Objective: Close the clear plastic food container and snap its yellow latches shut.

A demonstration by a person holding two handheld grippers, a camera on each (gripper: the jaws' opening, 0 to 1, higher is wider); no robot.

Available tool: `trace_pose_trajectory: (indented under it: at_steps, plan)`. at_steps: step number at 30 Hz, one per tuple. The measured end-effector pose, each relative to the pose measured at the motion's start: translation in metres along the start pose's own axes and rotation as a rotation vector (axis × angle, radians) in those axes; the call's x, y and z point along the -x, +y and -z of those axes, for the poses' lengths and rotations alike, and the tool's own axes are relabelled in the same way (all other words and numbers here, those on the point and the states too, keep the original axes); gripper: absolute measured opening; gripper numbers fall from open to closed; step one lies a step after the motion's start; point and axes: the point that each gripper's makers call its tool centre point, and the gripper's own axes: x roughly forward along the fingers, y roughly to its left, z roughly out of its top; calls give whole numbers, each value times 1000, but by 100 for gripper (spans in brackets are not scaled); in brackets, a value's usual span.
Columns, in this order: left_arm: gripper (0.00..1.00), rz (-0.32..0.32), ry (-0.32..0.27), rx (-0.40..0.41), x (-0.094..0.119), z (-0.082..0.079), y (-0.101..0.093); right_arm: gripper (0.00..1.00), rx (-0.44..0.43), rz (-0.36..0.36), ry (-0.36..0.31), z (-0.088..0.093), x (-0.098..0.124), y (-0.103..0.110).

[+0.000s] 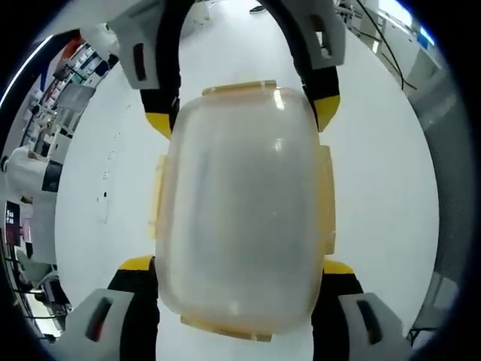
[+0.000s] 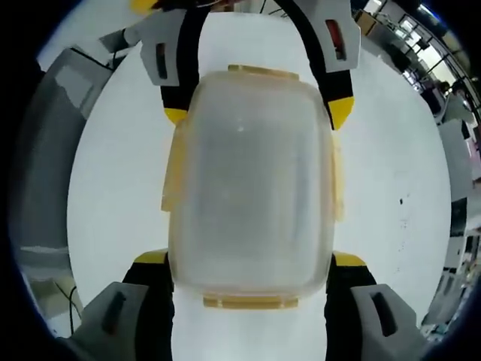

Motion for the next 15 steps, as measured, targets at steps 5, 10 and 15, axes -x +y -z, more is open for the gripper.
trace_pose_trajectory:
  at_steps: [5, 10, 15]
  plan:
    - [81, 1, -11, 5, 1, 0, 1, 81, -3, 6, 8, 0, -1, -1]
    - [81, -3, -19, 10, 1, 1, 2, 82, -2, 20, 16, 0, -3, -2]
    - [81, -3, -18, 11, 1, 0, 2, 82, -4, 35, 24, -1, -4, -2]
